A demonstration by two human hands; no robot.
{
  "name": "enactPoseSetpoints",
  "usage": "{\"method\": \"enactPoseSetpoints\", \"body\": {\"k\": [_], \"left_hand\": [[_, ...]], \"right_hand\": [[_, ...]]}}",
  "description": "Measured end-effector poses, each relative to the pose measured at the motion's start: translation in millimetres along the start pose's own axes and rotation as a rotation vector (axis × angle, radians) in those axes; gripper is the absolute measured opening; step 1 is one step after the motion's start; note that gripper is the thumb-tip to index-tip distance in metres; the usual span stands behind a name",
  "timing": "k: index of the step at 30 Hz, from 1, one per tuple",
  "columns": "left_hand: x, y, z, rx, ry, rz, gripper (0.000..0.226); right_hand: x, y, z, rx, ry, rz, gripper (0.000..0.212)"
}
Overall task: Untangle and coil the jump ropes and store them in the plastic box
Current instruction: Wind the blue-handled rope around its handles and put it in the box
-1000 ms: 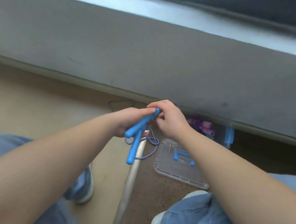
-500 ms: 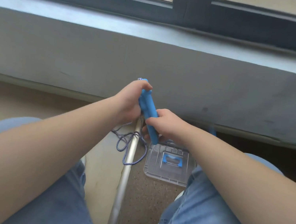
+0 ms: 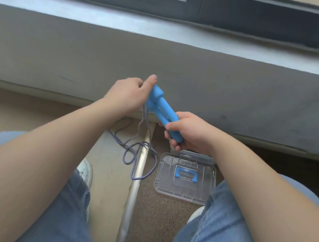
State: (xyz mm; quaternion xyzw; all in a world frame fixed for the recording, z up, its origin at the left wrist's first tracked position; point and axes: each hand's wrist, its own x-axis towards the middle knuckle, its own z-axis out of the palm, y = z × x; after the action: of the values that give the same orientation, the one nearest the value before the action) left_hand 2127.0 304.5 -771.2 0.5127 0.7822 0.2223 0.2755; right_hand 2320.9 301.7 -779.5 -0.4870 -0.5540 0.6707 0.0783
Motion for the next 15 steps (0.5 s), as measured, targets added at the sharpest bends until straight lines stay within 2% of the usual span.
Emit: {"method": "enactPoseSetpoints", "body": {"k": [1,3,6,9,13,15], "left_hand": [[2,-3,-1,0.062,0.086,0.074,0.058],[5,-7,0,-0.045,0.152,0.175,0.045],[8,-14,10,-0.253,0.055,0.277,0.038],[11,-18,10,-0.408,-0.043,0.254,0.048],[15,-19,5,-0.419,0.041,0.286,0.055],[15,-17,6,-0.477,0.026,0.254,0.056]], "right_hand": [[0,-3,-2,0.005,-0.010,0.002,0.014],[1,-6,-5,0.016,-0.021,0.015,0.016],[1,-5,-8,0.000,-0.039,0.021,0.020],[5,-5,-10,0.055,-0.086,0.005,0.019],[7,-3,-14,0.130,-0.190,-0.026,0.024],[6,-2,-15,0.145,-0.251,-0.036,0.022]]}}
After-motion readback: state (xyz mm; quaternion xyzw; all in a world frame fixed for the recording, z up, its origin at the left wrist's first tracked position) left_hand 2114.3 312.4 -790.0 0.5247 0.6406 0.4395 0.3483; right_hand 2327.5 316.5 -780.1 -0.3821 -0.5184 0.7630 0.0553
